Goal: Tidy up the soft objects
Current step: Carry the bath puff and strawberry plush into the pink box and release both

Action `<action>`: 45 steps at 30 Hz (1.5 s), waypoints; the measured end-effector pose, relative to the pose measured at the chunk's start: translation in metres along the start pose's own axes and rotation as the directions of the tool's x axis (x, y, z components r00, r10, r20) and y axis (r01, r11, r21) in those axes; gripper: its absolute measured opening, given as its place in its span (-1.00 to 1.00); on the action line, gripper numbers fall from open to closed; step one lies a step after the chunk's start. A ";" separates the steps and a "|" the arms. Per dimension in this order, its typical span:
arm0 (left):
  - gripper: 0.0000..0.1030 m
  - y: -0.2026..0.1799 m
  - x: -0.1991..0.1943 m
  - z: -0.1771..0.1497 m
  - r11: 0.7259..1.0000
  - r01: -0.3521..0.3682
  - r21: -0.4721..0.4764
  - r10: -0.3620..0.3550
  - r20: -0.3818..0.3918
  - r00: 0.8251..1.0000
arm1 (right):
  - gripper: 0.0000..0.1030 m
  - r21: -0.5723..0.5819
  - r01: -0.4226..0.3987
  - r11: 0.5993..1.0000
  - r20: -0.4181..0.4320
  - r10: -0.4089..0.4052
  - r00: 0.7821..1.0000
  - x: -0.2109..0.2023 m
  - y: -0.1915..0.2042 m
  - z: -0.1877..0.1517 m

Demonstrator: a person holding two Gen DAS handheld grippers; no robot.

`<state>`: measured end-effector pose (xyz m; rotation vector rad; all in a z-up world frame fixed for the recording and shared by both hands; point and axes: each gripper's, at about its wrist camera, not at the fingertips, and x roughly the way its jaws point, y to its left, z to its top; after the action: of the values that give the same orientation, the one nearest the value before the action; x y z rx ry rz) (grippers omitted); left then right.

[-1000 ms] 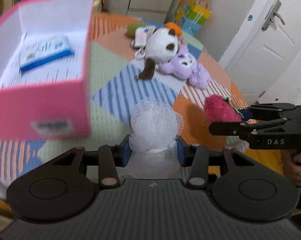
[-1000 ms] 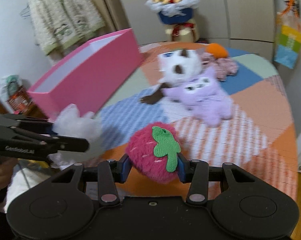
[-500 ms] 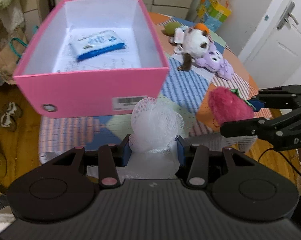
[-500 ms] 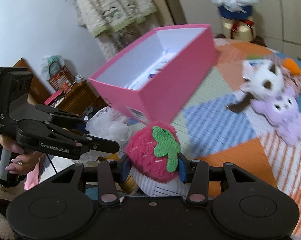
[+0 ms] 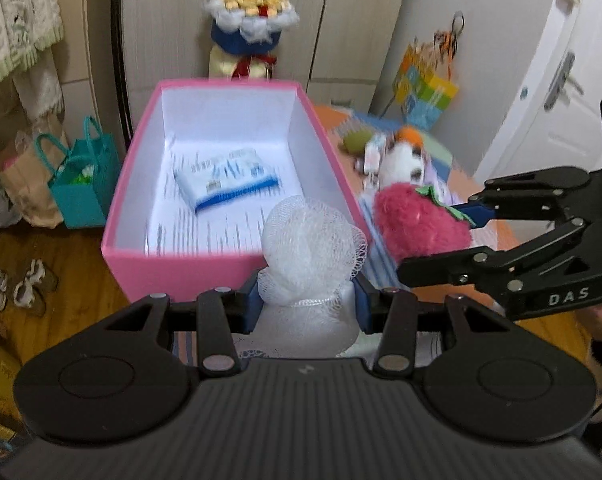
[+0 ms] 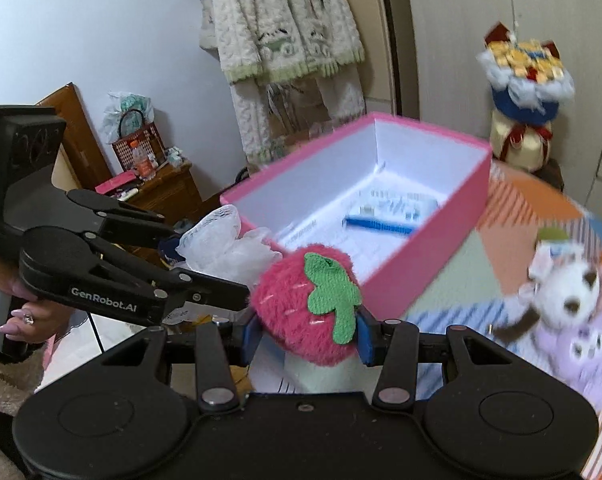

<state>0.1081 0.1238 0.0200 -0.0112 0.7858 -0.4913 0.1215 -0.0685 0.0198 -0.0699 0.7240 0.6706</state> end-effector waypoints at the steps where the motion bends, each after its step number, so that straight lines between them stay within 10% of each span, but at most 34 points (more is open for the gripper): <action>1: -0.14 0.003 0.000 0.006 1.000 0.003 -0.003 -0.003 0.014 1.000 | 0.00 -0.010 0.006 1.000 0.020 -0.006 1.000 0.000 -0.001 0.007; 11: -0.12 0.043 0.048 0.074 0.999 -0.029 -0.029 0.031 0.078 0.997 | 0.01 -0.096 0.048 0.994 0.140 -0.034 0.990 0.037 -0.029 0.071; 25: -0.11 0.100 0.166 0.124 0.977 -0.102 -0.188 0.087 -0.083 0.993 | 0.02 -0.188 0.059 0.980 -0.044 -0.068 0.997 0.146 -0.092 0.106; 38: -0.06 0.112 0.200 0.132 0.979 -0.175 -0.107 0.159 -0.147 0.976 | 0.02 -0.347 0.058 0.936 -0.163 -0.121 0.979 0.199 -0.093 0.114; 45: 0.25 0.103 0.189 0.125 0.985 -0.151 -0.082 0.142 -0.106 0.984 | 0.49 -0.362 0.093 0.928 -0.133 -0.150 0.980 0.196 -0.088 0.107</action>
<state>0.3499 0.1130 -0.0375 -0.0121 0.8990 -0.3185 0.3441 -0.0011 -0.0379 -0.5022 0.7375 0.6746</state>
